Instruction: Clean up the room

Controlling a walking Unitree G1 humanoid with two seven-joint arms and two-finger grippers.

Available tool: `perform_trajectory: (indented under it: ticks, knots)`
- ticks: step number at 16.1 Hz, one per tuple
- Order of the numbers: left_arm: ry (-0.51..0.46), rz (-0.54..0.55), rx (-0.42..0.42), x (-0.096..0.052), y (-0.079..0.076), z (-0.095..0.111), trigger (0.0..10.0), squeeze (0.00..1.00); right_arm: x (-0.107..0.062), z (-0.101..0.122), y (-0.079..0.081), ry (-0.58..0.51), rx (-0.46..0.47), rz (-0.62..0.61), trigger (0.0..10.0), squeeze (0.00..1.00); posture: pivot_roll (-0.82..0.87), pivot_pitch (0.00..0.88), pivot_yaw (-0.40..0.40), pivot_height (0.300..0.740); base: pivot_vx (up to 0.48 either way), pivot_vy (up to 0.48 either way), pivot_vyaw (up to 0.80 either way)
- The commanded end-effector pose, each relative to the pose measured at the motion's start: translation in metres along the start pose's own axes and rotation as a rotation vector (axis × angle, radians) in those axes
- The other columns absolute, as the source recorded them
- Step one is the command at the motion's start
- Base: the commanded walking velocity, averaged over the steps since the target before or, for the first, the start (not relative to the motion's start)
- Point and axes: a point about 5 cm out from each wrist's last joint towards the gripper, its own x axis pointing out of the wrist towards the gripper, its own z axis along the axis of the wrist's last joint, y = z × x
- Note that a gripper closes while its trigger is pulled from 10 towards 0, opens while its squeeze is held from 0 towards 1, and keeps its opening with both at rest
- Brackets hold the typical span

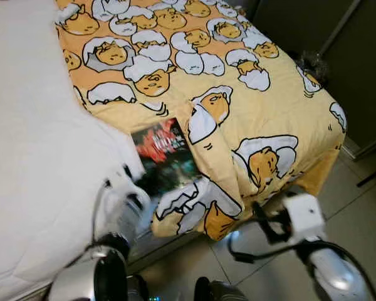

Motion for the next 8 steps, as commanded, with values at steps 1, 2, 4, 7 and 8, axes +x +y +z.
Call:
perform_trajectory:
  ticks: [1,2,4,7,8]
  knots:
    - [0.115,-0.021,-0.005,-0.003,-0.005,-0.026,0.0,0.00,-0.003,-0.007,-0.009,0.030,0.013,-0.035,10.0,0.00,-0.21,0.137,-0.118,0.740,0.000,0.000,0.00]
    - [0.128,-0.075,0.046,-0.002,-0.012,-0.028,0.0,0.00,0.002,-0.002,-0.011,0.002,0.071,-0.052,10.0,0.00,-0.19,0.125,-0.105,0.740,0.000,0.000,0.00]
    - [0.128,-0.145,0.076,-0.001,-0.020,-0.029,0.0,0.00,0.012,0.004,-0.010,-0.026,0.115,-0.060,10.0,0.00,-0.17,0.117,-0.096,0.740,0.000,0.000,0.00]
    - [-0.008,-0.204,-0.054,-0.002,-0.022,-0.010,0.0,0.00,0.032,0.011,-0.008,-0.058,0.130,-0.055,10.0,0.00,-0.12,0.086,-0.089,0.740,0.000,0.000,0.00]
    - [-0.049,-0.211,-0.070,-0.001,-0.023,-0.001,0.0,0.00,0.037,0.012,-0.009,-0.065,0.133,-0.057,10.0,0.00,-0.10,0.074,-0.088,0.740,0.000,0.000,0.00]
